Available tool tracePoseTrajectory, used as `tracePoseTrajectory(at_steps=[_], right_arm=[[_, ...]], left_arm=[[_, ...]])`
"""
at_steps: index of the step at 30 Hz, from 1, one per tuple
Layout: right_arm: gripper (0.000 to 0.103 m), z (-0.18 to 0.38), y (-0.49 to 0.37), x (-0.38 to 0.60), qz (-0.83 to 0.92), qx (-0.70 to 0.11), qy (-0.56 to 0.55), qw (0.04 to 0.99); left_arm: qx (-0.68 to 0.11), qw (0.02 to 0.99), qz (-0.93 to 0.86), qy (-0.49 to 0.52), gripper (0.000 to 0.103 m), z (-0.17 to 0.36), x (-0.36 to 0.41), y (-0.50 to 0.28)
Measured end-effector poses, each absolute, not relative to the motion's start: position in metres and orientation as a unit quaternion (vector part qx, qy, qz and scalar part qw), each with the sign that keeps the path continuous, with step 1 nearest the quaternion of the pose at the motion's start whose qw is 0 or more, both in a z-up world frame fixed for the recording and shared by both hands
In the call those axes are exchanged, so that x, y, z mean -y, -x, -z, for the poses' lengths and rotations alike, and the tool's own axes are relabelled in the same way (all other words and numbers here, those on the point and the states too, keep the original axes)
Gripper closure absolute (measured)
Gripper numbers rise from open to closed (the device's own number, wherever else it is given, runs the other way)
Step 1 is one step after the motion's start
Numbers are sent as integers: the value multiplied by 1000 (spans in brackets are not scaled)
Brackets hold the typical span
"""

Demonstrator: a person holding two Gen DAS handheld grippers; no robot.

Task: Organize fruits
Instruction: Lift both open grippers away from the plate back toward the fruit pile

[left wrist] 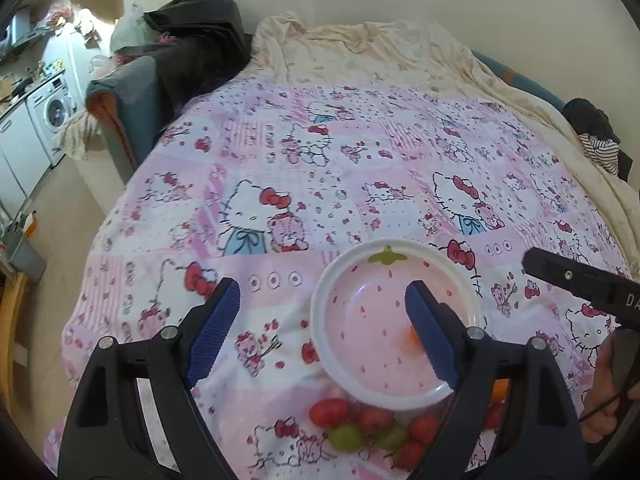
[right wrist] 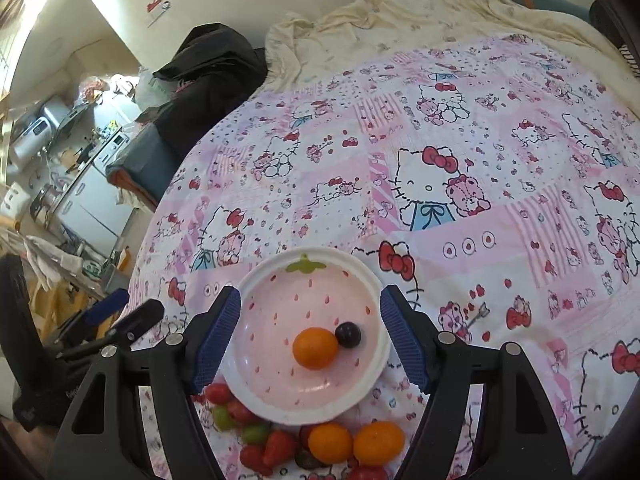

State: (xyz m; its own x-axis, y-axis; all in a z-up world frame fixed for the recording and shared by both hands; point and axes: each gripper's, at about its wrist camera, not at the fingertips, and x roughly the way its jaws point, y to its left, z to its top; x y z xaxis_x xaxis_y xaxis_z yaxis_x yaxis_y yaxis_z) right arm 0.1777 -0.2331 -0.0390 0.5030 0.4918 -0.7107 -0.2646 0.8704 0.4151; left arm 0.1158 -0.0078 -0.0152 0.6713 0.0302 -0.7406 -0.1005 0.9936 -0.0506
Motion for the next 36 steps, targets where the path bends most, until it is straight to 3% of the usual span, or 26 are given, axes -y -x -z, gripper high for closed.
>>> tracePoseTrajectory(at_steps=[18, 30, 36], right_arm=[[28, 36, -103, 275, -192, -463, -165, 850], [28, 74, -91, 298, -156, -528, -221, 805], [28, 80, -96, 298, -151, -538, -220, 799]], left_arm=[[-421, 902, -77, 59, 21, 11, -18, -56], [-500, 863, -25, 60, 21, 55, 9, -53], [-558, 829, 43, 24, 26, 97, 59, -43]])
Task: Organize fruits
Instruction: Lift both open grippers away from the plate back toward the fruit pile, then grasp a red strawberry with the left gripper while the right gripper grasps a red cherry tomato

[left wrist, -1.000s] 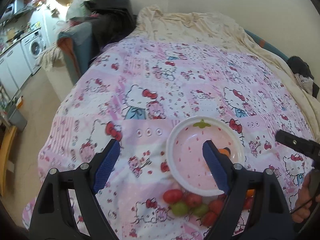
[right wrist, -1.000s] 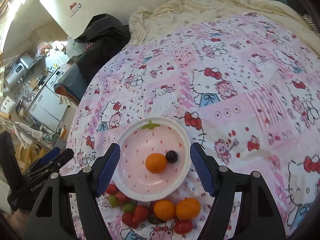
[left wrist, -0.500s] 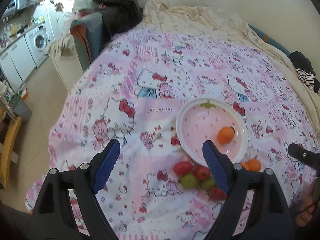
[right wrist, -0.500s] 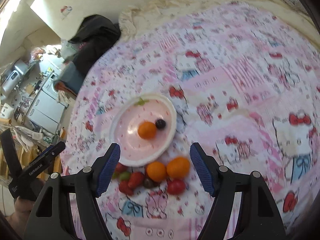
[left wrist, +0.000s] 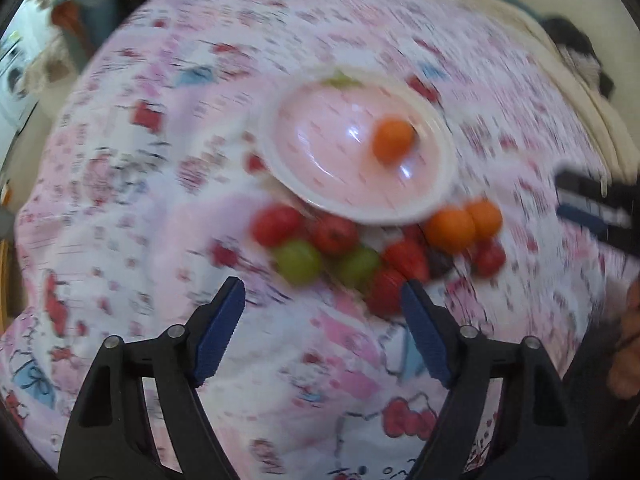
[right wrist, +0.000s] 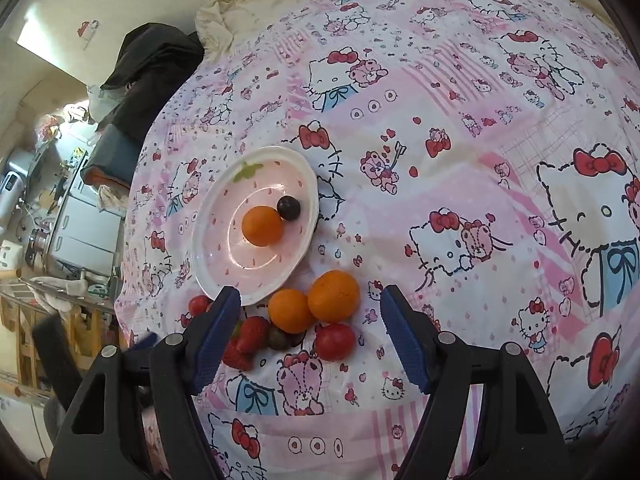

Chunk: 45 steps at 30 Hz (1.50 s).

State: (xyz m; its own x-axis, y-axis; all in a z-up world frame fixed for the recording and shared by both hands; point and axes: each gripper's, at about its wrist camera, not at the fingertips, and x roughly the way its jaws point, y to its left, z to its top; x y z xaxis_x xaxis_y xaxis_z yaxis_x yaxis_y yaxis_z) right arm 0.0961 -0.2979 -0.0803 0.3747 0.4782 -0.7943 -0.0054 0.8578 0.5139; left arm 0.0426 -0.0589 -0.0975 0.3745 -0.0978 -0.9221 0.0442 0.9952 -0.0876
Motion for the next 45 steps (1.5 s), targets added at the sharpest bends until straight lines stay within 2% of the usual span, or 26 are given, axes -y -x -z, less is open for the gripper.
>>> tracePoseTrajectory(at_steps=[8, 9, 11, 19, 21, 22, 23, 30, 38, 42, 43, 45], right_arm=[[28, 83, -99, 298, -153, -542, -220, 796], [28, 82, -99, 299, -154, -540, -223, 797], [28, 80, -99, 300, -157, -536, -227, 798], [28, 82, -102, 302, -150, -542, -226, 796], [28, 87, -102, 303, -143, -550, -221, 793], [28, 89, -103, 303, -139, -555, -219, 790], [28, 93, -103, 303, -135, -563, -214, 787], [29, 121, -105, 281, -135, -619, -155, 758], [29, 121, -101, 273, -129, -618, -133, 764], [29, 127, -102, 277, -124, -628, -137, 756], [29, 129, -103, 278, -124, -631, -138, 753], [38, 134, -104, 276, -125, -639, -134, 747]], left_arm=[[-562, 819, 100, -52, 39, 119, 100, -45], [-562, 819, 100, -56, 42, 121, 101, -47], [-566, 815, 112, -52, 55, 124, 102, -49], [-563, 816, 109, -69, 57, 126, 106, -50], [-564, 816, 107, -71, 65, 125, 105, -50], [-563, 817, 102, -74, 75, 124, 104, -50], [-564, 816, 100, -73, 76, 123, 102, -49], [-571, 812, 107, -49, 76, 120, 93, -45], [-576, 810, 103, -27, 74, 120, 83, -44], [-578, 809, 107, -26, 77, 118, 85, -44], [-578, 809, 106, -24, 77, 117, 84, -44], [-580, 808, 104, -11, 77, 115, 80, -44]])
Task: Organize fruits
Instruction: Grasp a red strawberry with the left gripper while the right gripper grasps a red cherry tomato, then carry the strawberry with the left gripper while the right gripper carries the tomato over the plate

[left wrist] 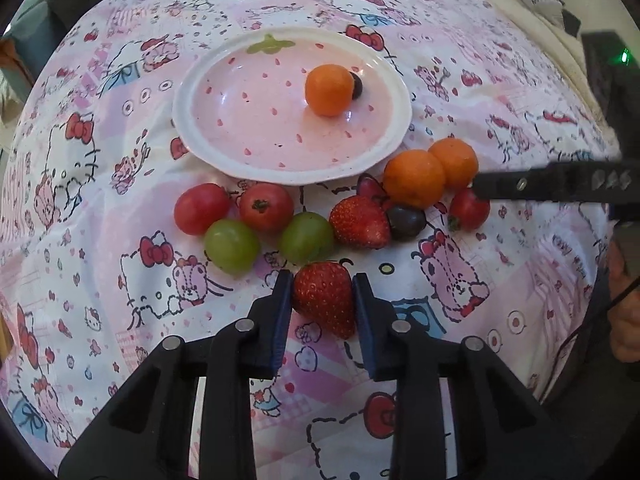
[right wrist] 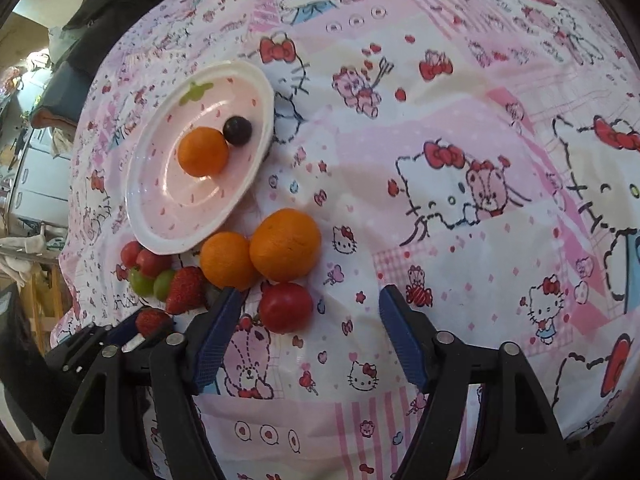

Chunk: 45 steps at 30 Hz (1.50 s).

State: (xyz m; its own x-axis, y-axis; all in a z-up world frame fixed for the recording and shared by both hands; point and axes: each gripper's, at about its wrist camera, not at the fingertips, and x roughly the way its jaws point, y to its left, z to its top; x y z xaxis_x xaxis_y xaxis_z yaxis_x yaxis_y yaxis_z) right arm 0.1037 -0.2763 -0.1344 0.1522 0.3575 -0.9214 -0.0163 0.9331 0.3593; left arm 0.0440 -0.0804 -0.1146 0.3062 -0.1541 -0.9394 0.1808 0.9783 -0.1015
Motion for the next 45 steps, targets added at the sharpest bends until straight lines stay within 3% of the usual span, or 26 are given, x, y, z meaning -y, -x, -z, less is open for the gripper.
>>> tracePoseTrajectory(at_steps=[12, 13, 21, 32, 45], right_arm=[[63, 149, -101, 241, -156, -658, -60, 735], [69, 149, -100, 239, -157, -656, -51, 737], [70, 128, -92, 260, -172, -635, -110, 745], [70, 61, -100, 259, -208, -520, -192, 806], [70, 31, -149, 257, -222, -455, -196, 840]], left_arm=[[-544, 835, 70, 38, 78, 84, 50, -42], [-542, 837, 69, 39, 78, 83, 49, -43], [-512, 857, 45, 42, 78, 64, 36, -44], [-474, 880, 12, 39, 78, 45, 26, -50], [-447, 894, 20, 5, 78, 11, 35, -104]])
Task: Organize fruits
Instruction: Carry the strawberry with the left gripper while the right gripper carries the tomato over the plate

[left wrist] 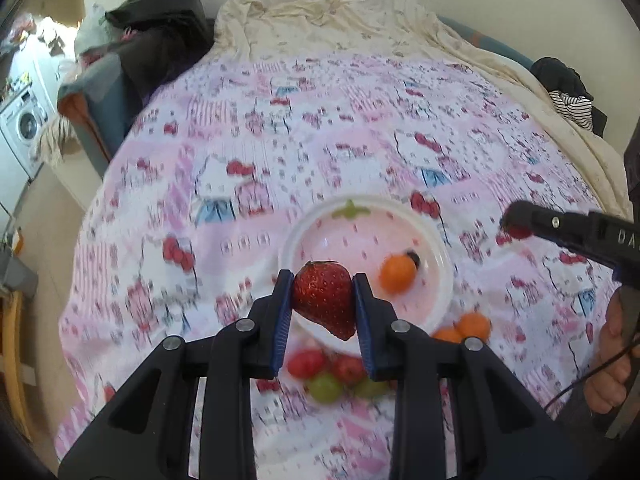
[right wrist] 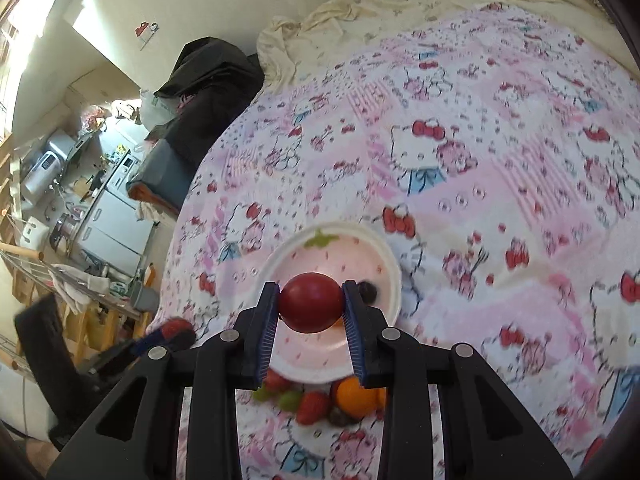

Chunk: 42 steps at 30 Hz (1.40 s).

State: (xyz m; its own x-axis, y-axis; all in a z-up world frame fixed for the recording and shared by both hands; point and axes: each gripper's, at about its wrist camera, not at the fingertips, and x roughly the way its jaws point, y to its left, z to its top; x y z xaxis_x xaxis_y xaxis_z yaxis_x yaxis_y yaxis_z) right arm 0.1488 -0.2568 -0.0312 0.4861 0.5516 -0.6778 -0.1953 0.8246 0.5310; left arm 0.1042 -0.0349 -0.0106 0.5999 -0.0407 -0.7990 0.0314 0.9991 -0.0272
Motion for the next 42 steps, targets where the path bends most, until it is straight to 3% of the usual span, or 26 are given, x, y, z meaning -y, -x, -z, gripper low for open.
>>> tracePoseTrajectory(at_steps=[10, 21, 42], right_arm=[[70, 46, -192, 241, -220, -468, -153, 842], [70, 85, -237, 217, -218, -503, -115, 828], [69, 139, -266, 193, -222, -558, -91, 795]], left_arm=[[-446, 895, 12, -17, 77, 16, 28, -154], [-474, 880, 13, -30, 77, 60, 35, -192], [-512, 855, 45, -65, 77, 110, 57, -214]])
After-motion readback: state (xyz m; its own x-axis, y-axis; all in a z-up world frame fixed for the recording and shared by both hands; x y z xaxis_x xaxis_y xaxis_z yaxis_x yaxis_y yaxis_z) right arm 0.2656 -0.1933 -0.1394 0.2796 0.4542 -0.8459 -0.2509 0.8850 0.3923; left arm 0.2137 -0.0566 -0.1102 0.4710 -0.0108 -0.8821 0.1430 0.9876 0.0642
